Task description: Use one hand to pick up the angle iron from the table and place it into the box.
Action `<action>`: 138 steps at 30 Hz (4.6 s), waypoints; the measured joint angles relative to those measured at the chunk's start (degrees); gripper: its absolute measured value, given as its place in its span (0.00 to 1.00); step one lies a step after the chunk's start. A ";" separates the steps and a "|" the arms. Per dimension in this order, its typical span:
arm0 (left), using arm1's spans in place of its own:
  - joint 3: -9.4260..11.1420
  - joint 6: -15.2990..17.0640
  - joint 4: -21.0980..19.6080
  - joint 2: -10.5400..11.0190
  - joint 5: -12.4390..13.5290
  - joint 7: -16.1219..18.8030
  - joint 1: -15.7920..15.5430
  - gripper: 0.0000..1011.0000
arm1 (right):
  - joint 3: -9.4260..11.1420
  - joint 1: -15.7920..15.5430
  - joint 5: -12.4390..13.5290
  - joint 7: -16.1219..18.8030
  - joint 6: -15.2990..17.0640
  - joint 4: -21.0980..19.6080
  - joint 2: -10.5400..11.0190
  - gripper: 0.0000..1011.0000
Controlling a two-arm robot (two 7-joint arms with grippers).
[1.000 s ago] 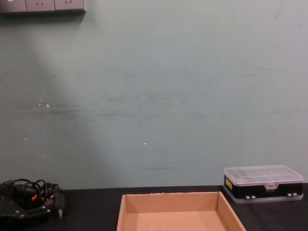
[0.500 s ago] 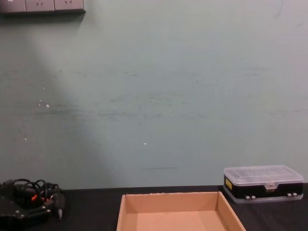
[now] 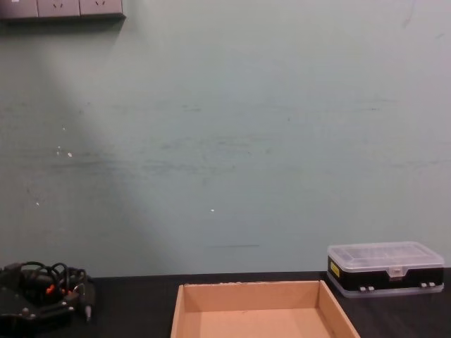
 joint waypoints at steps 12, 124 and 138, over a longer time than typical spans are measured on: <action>0.00 0.00 0.00 0.00 0.00 0.00 0.00 0.99 | 0.05 0.18 -0.09 0.01 -0.63 0.17 -0.32 0.16; 0.00 0.00 0.00 0.00 0.00 0.00 0.00 0.99 | 2.40 19.86 -12.75 -3.53 -11.36 31.33 -22.60 0.75; 0.00 0.00 0.00 0.00 0.00 0.00 0.00 0.99 | 7.82 12.57 -8.64 -8.65 -9.04 15.78 -18.66 0.99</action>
